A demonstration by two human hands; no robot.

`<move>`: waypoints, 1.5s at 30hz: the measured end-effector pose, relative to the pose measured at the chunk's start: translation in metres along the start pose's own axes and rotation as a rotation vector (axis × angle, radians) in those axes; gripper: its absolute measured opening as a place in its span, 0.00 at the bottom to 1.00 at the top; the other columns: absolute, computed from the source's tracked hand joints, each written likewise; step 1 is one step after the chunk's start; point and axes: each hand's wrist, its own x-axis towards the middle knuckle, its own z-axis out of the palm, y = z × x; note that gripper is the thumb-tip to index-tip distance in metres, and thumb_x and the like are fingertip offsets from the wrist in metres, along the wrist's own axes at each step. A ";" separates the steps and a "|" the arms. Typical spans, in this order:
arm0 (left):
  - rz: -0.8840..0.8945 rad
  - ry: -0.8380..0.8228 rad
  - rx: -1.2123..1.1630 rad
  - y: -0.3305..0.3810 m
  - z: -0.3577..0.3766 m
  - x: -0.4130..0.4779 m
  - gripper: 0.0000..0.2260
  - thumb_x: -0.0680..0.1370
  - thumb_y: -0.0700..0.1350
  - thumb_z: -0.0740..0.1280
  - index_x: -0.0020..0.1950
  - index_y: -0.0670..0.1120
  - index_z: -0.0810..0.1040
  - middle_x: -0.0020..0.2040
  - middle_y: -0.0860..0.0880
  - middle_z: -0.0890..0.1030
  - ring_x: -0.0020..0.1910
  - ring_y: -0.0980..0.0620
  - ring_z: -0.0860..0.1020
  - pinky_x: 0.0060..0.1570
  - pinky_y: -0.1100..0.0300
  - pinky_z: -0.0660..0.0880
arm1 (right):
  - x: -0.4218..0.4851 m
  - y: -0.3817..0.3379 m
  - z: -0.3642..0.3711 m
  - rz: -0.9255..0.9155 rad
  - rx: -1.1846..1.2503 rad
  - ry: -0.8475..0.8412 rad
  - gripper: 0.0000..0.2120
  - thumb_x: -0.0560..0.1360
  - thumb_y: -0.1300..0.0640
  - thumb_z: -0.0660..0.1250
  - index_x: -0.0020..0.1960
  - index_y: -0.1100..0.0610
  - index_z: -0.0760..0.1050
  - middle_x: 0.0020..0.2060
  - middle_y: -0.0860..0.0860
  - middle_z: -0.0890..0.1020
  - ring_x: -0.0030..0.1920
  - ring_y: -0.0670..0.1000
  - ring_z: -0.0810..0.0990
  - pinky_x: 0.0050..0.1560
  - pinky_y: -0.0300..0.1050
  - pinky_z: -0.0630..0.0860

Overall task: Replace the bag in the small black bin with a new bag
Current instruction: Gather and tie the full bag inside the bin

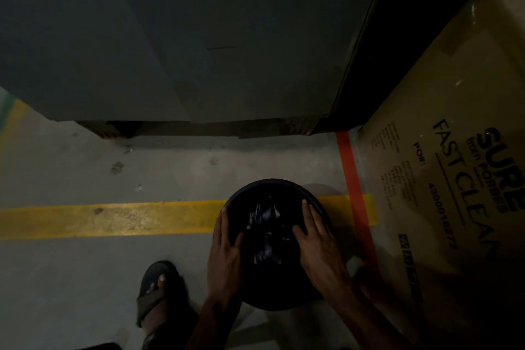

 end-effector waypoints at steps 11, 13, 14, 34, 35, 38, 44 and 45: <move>-0.007 0.063 -0.234 0.010 0.000 0.003 0.19 0.80 0.41 0.55 0.70 0.38 0.65 0.77 0.35 0.62 0.75 0.35 0.61 0.64 0.43 0.71 | -0.010 0.009 0.008 0.009 0.158 0.154 0.17 0.70 0.69 0.67 0.56 0.57 0.76 0.76 0.53 0.66 0.76 0.60 0.63 0.66 0.53 0.76; 0.008 0.107 -0.297 0.007 0.001 -0.002 0.19 0.84 0.42 0.51 0.73 0.37 0.63 0.77 0.38 0.60 0.76 0.36 0.60 0.74 0.54 0.60 | -0.012 0.009 0.008 -0.005 0.195 0.189 0.16 0.72 0.69 0.64 0.58 0.57 0.75 0.75 0.53 0.66 0.75 0.60 0.65 0.67 0.54 0.74; 0.003 0.122 -0.335 0.007 0.000 -0.003 0.19 0.85 0.43 0.49 0.74 0.37 0.62 0.78 0.38 0.59 0.76 0.36 0.59 0.77 0.59 0.56 | -0.013 0.009 0.008 -0.015 0.210 0.209 0.15 0.73 0.68 0.63 0.57 0.58 0.75 0.75 0.53 0.66 0.74 0.61 0.67 0.68 0.55 0.74; -0.170 0.467 -0.773 0.046 -0.141 0.038 0.15 0.73 0.33 0.56 0.54 0.50 0.68 0.35 0.50 0.76 0.33 0.55 0.75 0.31 0.57 0.67 | -0.005 -0.042 -0.117 0.100 0.509 0.688 0.12 0.77 0.64 0.61 0.59 0.59 0.76 0.38 0.50 0.84 0.35 0.49 0.82 0.33 0.27 0.67; -0.180 0.499 -0.768 0.039 -0.151 0.042 0.14 0.72 0.33 0.56 0.54 0.48 0.68 0.35 0.50 0.76 0.33 0.54 0.75 0.31 0.57 0.67 | -0.002 -0.051 -0.131 0.082 0.505 0.697 0.11 0.78 0.65 0.61 0.58 0.59 0.76 0.36 0.48 0.82 0.32 0.46 0.78 0.32 0.24 0.63; -0.176 0.594 -0.696 0.009 -0.179 0.054 0.12 0.72 0.34 0.57 0.54 0.42 0.69 0.37 0.47 0.77 0.33 0.51 0.74 0.31 0.55 0.67 | 0.021 -0.085 -0.159 0.018 0.559 0.686 0.10 0.79 0.59 0.57 0.56 0.57 0.75 0.36 0.46 0.78 0.32 0.46 0.76 0.32 0.25 0.62; -0.265 0.736 -0.568 -0.077 -0.196 0.081 0.15 0.70 0.32 0.58 0.56 0.40 0.71 0.43 0.45 0.78 0.40 0.51 0.74 0.35 0.54 0.65 | 0.090 -0.158 -0.147 -0.074 0.628 0.557 0.08 0.80 0.59 0.58 0.57 0.53 0.71 0.42 0.54 0.82 0.42 0.56 0.80 0.36 0.41 0.65; -0.286 0.721 -0.547 -0.091 -0.190 0.084 0.14 0.71 0.33 0.59 0.55 0.41 0.71 0.42 0.44 0.79 0.40 0.48 0.75 0.35 0.53 0.66 | 0.101 -0.171 -0.138 -0.053 0.613 0.490 0.08 0.80 0.59 0.58 0.59 0.54 0.71 0.45 0.56 0.82 0.45 0.58 0.80 0.37 0.43 0.66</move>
